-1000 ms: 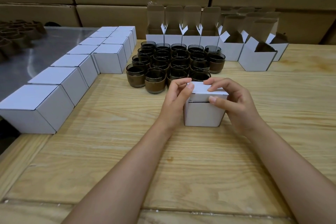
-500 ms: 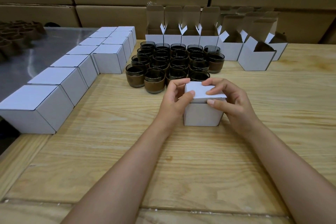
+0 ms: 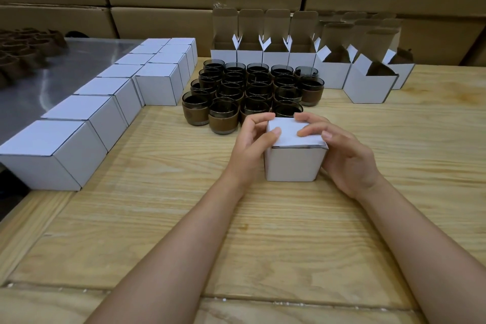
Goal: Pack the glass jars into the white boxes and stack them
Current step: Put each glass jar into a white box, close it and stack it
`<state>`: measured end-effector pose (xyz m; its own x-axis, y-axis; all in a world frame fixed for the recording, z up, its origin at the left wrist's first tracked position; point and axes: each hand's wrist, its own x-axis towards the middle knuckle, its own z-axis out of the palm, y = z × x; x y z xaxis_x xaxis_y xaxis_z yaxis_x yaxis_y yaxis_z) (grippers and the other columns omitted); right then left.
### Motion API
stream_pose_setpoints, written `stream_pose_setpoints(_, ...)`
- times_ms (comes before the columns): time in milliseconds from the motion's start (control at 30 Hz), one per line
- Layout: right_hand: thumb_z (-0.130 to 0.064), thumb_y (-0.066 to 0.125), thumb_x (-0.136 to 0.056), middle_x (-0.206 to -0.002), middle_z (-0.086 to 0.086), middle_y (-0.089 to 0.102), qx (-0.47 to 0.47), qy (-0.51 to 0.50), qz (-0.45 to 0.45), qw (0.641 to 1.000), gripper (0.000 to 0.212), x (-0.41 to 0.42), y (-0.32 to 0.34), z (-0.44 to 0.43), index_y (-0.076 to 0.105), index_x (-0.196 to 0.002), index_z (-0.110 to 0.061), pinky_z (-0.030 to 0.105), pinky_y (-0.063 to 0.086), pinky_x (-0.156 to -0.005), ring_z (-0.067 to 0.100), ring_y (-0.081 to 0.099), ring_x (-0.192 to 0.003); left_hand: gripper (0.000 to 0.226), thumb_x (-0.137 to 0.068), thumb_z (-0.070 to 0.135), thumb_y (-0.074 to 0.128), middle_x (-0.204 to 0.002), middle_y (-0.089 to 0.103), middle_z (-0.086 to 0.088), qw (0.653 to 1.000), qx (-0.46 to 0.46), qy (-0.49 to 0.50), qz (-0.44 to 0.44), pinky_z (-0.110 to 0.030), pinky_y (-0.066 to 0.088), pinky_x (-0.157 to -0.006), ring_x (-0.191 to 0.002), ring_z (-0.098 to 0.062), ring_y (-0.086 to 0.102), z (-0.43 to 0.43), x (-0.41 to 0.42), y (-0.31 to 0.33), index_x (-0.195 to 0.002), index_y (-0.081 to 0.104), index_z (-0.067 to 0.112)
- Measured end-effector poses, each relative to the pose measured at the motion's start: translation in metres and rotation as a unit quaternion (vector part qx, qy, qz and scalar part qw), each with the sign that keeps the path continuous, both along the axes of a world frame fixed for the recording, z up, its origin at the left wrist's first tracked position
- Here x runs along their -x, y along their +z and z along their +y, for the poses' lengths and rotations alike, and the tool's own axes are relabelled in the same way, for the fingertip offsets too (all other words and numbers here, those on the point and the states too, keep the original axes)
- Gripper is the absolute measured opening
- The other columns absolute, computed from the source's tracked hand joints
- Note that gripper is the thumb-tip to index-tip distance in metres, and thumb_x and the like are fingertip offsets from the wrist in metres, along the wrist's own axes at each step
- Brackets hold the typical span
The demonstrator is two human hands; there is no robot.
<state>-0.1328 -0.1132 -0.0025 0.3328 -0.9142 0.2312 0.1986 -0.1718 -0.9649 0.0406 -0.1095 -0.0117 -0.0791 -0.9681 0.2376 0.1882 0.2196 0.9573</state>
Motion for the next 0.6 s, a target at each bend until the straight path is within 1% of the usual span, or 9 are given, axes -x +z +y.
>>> stream_pose_setpoints(67, -0.014, 0.045, -0.075, -0.133, -0.003, 0.056, 0.006, -0.012, 0.001, 1.0, 0.029, -0.001, -0.001, 0.0, 0.072, -0.086, -0.013, 0.043, 0.036, -0.102, 0.021, 0.045, -0.131, 0.045, -0.076, 0.026, 0.054, -0.1, 0.055, -0.002, 1.0, 0.003, -0.004, 0.006, -0.013, 0.046, -0.074, -0.085, -0.002, 0.056, 0.001, 0.0, 0.0, -0.118, 0.049, 0.01)
stream_pose_setpoints(133, -0.011, 0.047, -0.074, -0.135, -0.003, 0.054, 0.01, -0.02, 0.001, 1.0, 0.026, -0.002, -0.001, 0.001, 0.067, -0.09, -0.009, 0.043, 0.037, -0.1, 0.025, 0.044, -0.131, 0.045, -0.077, 0.027, 0.056, -0.103, 0.055, -0.004, 1.0, 0.004, -0.007, -0.004, -0.018, 0.047, -0.08, -0.091, -0.007, 0.056, 0.001, -0.001, -0.001, -0.118, 0.048, 0.012)
stream_pose_setpoints(200, -0.01, 0.049, -0.075, -0.136, -0.003, 0.054, 0.008, -0.024, -0.009, 1.0, 0.023, -0.003, 0.0, 0.002, 0.069, -0.087, -0.013, 0.042, 0.04, -0.097, 0.024, 0.046, -0.129, 0.049, -0.074, 0.029, 0.062, -0.109, 0.056, -0.007, 1.0, 0.008, -0.007, -0.024, -0.024, 0.046, -0.085, -0.097, -0.01, 0.055, 0.001, -0.002, -0.002, -0.118, 0.048, 0.015)
stream_pose_setpoints(300, -0.016, 0.055, -0.084, -0.135, 0.0, 0.054, 0.024, -0.035, 0.0, 0.999, 0.019, -0.005, 0.001, 0.004, 0.073, -0.081, -0.023, 0.038, 0.046, -0.093, 0.019, 0.05, -0.126, 0.071, -0.06, 0.042, 0.073, -0.118, 0.055, -0.002, 0.998, 0.013, -0.015, -0.057, -0.023, 0.048, -0.086, -0.104, -0.009, 0.056, 0.002, -0.003, -0.005, -0.122, 0.044, 0.023)
stream_pose_setpoints(367, -0.026, 0.058, -0.09, -0.131, 0.001, 0.057, 0.045, -0.057, 0.017, 0.997, 0.018, -0.007, 0.002, 0.005, 0.074, -0.08, -0.028, 0.037, 0.049, -0.09, 0.014, 0.053, -0.122, 0.083, -0.055, 0.037, 0.081, -0.123, 0.051, 0.006, 0.996, 0.014, -0.014, -0.092, -0.028, 0.052, -0.089, -0.11, -0.011, 0.055, 0.002, -0.002, -0.007, -0.127, 0.039, 0.03)
stream_pose_setpoints(400, -0.031, 0.056, -0.088, -0.128, 0.001, 0.058, 0.05, -0.069, 0.021, 0.996, 0.019, -0.008, 0.002, 0.005, 0.073, -0.08, -0.03, 0.037, 0.05, -0.088, 0.012, 0.054, -0.12, 0.087, -0.056, 0.032, 0.083, -0.124, 0.049, 0.009, 0.994, 0.015, -0.008, -0.111, -0.029, 0.052, -0.091, -0.112, -0.011, 0.054, 0.002, -0.002, -0.008, -0.129, 0.037, 0.032)
stream_pose_setpoints(467, -0.037, 0.053, -0.083, -0.122, -0.001, 0.061, 0.06, -0.086, 0.025, 0.994, 0.021, -0.011, 0.002, 0.006, 0.073, -0.078, -0.032, 0.034, 0.051, -0.087, 0.01, 0.055, -0.117, 0.091, -0.058, 0.026, 0.082, -0.126, 0.046, 0.013, 0.991, 0.019, 0.0, -0.132, -0.026, 0.05, -0.092, -0.113, -0.006, 0.052, 0.001, -0.002, -0.009, -0.134, 0.033, 0.032)
stream_pose_setpoints(533, -0.037, 0.052, -0.083, -0.119, -0.001, 0.061, 0.073, -0.093, 0.029, 0.993, 0.021, -0.012, 0.001, 0.005, 0.072, -0.077, -0.033, 0.037, 0.048, -0.09, 0.011, 0.055, -0.117, 0.096, -0.058, 0.025, 0.082, -0.129, 0.045, 0.012, 0.99, 0.02, 0.0, -0.137, -0.023, 0.049, -0.094, -0.117, -0.004, 0.05, 0.001, -0.002, -0.008, -0.139, 0.03, 0.032)
stream_pose_setpoints(600, -0.038, 0.052, -0.084, -0.118, -0.003, 0.062, 0.084, -0.101, 0.037, 0.991, 0.021, -0.013, -0.001, 0.003, 0.071, -0.077, -0.033, 0.04, 0.044, -0.095, 0.011, 0.054, -0.118, 0.101, -0.061, 0.02, 0.085, -0.134, 0.044, 0.006, 0.99, 0.019, -0.001, -0.141, -0.027, 0.048, -0.098, -0.122, -0.008, 0.049, 0.001, -0.003, -0.008, -0.143, 0.028, 0.029)
